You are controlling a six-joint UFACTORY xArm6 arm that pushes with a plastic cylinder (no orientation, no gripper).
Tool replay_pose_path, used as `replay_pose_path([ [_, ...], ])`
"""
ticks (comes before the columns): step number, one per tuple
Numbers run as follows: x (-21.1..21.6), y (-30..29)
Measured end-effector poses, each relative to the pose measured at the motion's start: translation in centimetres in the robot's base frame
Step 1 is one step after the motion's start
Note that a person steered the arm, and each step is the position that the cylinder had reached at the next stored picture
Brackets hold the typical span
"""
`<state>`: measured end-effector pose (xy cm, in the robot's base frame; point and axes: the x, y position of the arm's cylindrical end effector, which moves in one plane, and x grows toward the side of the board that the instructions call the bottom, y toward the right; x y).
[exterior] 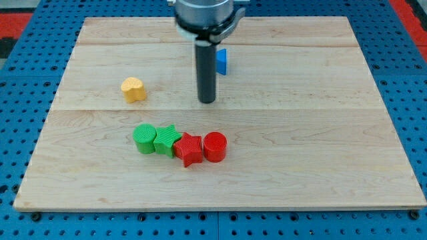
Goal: Place the yellow heart to the left of the yellow hexagon
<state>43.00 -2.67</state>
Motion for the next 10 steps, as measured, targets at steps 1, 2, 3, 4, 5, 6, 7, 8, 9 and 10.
replay_pose_path([
  [1,0.0,0.0],
  [2,0.4,0.5],
  [3,3.3,-1.4],
  [4,2.8,-7.4],
  [5,0.8,-12.2],
  [6,-2.9,-11.6],
  [7,-7.5,-7.9],
  [8,-7.2,-12.6],
  [9,-7.3,-15.8],
  [10,-11.6,-12.8],
])
